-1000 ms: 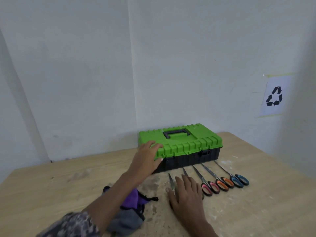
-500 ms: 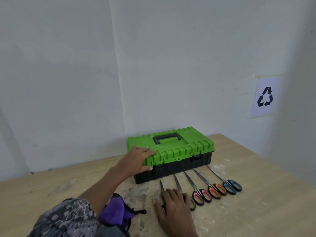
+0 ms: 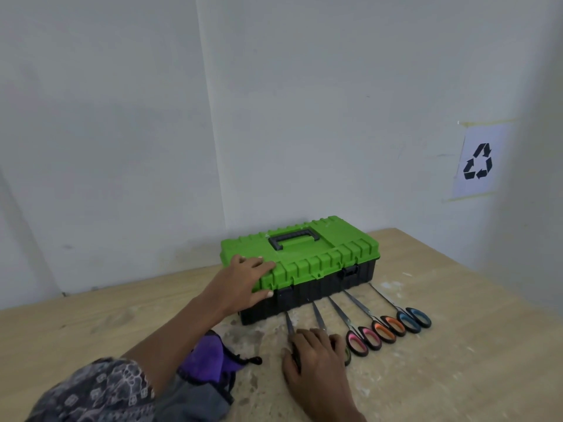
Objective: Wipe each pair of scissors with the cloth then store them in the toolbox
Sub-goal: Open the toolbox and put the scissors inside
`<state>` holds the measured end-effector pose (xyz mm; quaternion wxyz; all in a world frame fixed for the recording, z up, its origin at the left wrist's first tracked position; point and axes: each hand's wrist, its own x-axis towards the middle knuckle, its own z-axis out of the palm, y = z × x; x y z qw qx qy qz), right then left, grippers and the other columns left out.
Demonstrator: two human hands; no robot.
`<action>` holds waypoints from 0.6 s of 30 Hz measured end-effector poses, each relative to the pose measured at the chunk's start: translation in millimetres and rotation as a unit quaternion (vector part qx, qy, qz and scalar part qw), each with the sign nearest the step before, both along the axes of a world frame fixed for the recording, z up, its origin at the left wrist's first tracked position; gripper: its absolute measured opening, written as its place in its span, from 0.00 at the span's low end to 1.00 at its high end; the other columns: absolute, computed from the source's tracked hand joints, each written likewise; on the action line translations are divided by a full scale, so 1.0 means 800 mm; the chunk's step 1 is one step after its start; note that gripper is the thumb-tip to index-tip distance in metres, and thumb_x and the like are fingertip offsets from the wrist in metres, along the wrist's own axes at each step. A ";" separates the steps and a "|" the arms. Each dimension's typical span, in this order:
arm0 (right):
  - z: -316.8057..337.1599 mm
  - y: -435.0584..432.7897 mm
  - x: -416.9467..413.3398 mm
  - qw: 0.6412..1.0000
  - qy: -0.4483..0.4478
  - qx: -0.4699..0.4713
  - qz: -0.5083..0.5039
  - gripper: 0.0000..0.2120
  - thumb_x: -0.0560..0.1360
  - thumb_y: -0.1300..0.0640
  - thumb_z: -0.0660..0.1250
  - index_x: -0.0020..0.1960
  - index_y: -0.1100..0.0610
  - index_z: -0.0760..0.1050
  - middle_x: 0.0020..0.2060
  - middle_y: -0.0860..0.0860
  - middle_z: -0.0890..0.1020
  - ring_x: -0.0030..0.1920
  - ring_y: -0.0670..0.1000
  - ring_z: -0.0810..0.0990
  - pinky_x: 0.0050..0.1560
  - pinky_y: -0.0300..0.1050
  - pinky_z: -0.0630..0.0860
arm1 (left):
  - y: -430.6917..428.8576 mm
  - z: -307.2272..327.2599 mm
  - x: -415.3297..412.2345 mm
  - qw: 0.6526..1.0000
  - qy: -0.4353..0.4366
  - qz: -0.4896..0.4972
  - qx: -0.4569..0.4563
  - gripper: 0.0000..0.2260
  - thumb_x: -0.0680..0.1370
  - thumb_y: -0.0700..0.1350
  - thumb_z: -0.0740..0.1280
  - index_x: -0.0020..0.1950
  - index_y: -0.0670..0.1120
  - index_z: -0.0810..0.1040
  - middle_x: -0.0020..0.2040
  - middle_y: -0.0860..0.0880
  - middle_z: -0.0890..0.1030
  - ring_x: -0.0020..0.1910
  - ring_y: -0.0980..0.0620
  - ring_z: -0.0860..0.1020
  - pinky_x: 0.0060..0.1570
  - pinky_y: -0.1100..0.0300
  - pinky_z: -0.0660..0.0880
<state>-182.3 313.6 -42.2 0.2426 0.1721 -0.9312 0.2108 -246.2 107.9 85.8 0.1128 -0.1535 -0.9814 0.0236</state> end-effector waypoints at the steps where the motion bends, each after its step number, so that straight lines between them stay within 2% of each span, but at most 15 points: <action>1: 0.001 0.001 0.001 1.000 -0.004 -0.002 0.002 0.11 0.74 0.42 0.62 0.48 0.45 0.79 0.47 0.40 0.81 0.51 0.47 0.78 0.55 0.52 0.63 | -0.004 0.000 -0.003 1.000 -0.007 0.003 0.011 0.31 0.79 0.61 0.66 0.80 0.55 0.64 0.77 0.47 0.70 0.70 0.39 0.70 0.71 0.47 0.68; 4: 0.001 0.001 0.002 1.000 -0.009 -0.006 0.013 0.09 0.75 0.42 0.60 0.47 0.45 0.77 0.46 0.39 0.80 0.52 0.46 0.77 0.57 0.53 0.64 | -0.020 0.002 -0.013 0.998 -0.031 0.007 0.061 0.29 0.78 0.58 0.69 0.78 0.56 0.66 0.76 0.49 0.72 0.71 0.41 0.70 0.72 0.46 0.66; 8: 0.001 0.001 0.000 1.000 -0.009 -0.010 0.014 0.09 0.74 0.43 0.60 0.46 0.44 0.77 0.45 0.38 0.80 0.50 0.44 0.77 0.56 0.52 0.65 | -0.020 0.005 -0.008 0.999 -0.010 -0.005 0.030 0.25 0.81 0.56 0.66 0.78 0.55 0.68 0.76 0.48 0.72 0.67 0.40 0.72 0.68 0.47 0.70; 12: 0.001 -0.002 -0.001 1.000 -0.018 -0.016 0.011 0.09 0.73 0.43 0.61 0.45 0.44 0.77 0.44 0.38 0.80 0.49 0.44 0.77 0.55 0.50 0.64 | -0.016 0.008 0.003 0.998 0.049 -0.012 0.024 0.22 0.82 0.54 0.65 0.76 0.55 0.71 0.73 0.50 0.76 0.59 0.40 0.74 0.55 0.45 0.80; 18: 0.002 -0.002 -0.003 0.999 -0.028 -0.015 0.013 0.09 0.73 0.41 0.60 0.46 0.42 0.77 0.45 0.36 0.80 0.51 0.41 0.77 0.59 0.50 0.63 | -0.017 0.039 -0.001 0.988 0.144 -0.006 0.046 0.17 0.83 0.51 0.63 0.73 0.57 0.74 0.65 0.54 0.81 0.53 0.43 0.76 0.42 0.46 0.83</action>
